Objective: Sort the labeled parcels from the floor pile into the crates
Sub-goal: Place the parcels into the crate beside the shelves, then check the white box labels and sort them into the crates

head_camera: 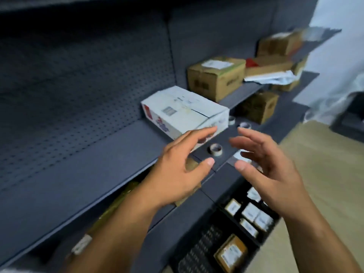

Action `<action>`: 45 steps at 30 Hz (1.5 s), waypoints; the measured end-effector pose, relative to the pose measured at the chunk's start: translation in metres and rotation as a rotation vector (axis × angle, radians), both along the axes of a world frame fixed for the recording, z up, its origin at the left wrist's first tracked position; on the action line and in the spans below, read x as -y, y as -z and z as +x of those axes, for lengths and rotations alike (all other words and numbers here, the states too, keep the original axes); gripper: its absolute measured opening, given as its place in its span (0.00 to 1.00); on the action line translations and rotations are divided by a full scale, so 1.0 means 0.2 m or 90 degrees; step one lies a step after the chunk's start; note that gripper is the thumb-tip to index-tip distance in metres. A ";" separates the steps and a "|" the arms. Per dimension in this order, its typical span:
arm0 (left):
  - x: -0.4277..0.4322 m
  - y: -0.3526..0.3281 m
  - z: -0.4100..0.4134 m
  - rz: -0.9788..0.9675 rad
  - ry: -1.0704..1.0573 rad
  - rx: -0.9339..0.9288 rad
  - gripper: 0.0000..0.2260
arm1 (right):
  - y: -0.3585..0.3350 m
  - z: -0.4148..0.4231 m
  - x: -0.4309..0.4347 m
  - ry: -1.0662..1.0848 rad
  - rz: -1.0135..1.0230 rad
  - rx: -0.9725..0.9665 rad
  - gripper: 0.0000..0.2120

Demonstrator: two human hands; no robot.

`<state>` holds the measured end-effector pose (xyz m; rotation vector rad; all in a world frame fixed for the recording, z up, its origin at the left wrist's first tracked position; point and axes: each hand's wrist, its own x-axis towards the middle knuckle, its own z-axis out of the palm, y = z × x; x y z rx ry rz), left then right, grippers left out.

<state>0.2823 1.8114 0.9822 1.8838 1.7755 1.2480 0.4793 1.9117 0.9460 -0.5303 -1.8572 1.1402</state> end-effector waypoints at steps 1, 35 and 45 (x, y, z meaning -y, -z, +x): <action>0.07 -0.04 0.00 0.002 -0.042 0.000 0.24 | -0.04 -0.05 0.01 -0.045 0.012 0.010 0.28; 4.47 -0.27 0.09 0.091 -0.859 -0.105 0.23 | -0.49 -1.14 3.83 -0.757 0.252 -0.003 0.24; 5.65 0.18 0.59 0.078 -1.228 0.063 0.24 | -0.16 -1.31 5.08 -1.049 0.239 0.045 0.23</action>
